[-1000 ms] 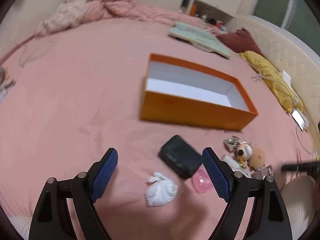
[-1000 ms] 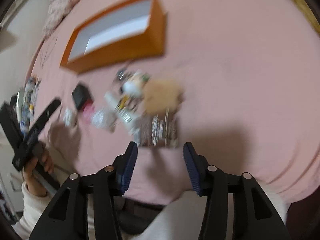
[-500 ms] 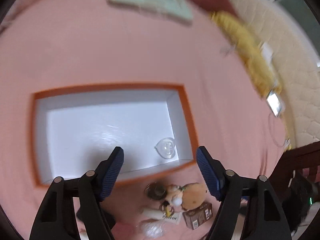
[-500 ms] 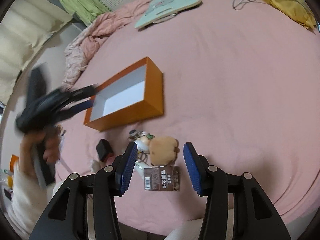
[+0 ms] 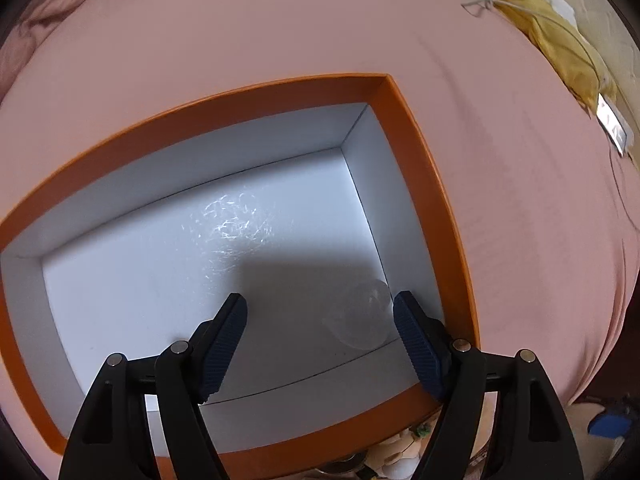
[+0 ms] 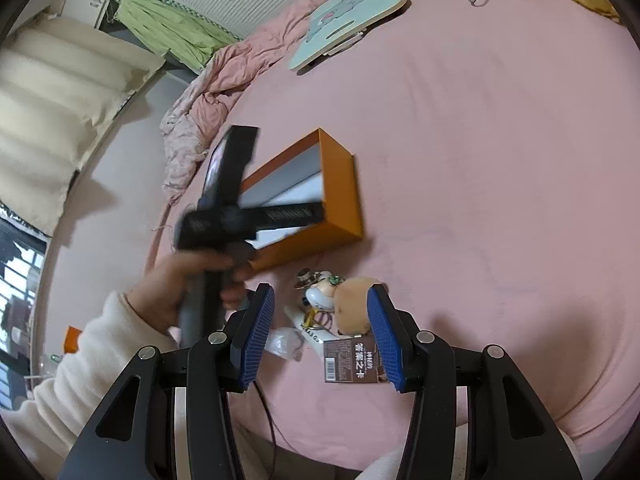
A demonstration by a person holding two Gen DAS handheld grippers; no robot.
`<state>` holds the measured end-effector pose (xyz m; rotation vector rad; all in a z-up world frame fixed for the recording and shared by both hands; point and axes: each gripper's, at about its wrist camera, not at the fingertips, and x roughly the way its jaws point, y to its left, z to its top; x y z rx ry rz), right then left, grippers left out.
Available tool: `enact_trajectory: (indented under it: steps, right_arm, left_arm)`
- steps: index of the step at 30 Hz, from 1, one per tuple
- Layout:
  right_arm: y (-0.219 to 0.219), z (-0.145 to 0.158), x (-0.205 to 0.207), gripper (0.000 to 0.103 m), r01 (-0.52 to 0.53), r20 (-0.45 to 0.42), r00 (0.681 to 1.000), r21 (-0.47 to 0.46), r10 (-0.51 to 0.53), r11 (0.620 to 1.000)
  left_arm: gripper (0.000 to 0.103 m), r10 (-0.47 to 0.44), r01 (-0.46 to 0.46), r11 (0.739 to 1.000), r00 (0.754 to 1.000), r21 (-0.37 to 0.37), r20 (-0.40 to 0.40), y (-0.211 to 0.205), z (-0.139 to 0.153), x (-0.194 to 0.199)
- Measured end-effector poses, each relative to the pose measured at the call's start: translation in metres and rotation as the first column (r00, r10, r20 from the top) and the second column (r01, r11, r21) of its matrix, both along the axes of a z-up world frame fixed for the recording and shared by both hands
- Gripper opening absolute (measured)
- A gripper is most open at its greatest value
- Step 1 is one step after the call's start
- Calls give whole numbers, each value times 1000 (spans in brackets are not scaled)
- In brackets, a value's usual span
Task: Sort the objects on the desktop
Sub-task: 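Grasp the clear heart in the box with the left gripper, place it on the bed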
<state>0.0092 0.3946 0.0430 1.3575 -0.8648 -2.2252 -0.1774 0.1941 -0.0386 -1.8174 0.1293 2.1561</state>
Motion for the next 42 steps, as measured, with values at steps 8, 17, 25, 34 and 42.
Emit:
enact_trajectory:
  steps: [8, 17, 25, 34, 42]
  right_arm:
    - [3, 0, -2, 50, 5, 4, 1000, -30, -5, 1000]
    - [0, -3, -5, 50, 9, 7, 1000, -32, -9, 999]
    - [-3, -6, -5, 50, 8, 8, 1000, -34, -8, 999]
    - [0, -6, -5, 50, 13, 6, 1000, -35, -13, 999]
    - [1, -4, -3, 50, 18, -3, 1000, -27, -18, 999]
  left_arm:
    - [93, 99, -96, 991, 995, -91, 21, -38, -4, -11]
    - [48, 59, -58, 990, 998, -129, 9, -40, 3, -7]
    - [50, 72, -73, 997, 993, 1, 90, -30, 9, 10]
    - [36, 62, -62, 998, 990, -8, 126, -24, -12, 28]
    - [36, 123, -129, 987, 990, 99, 61, -44, 1, 50]
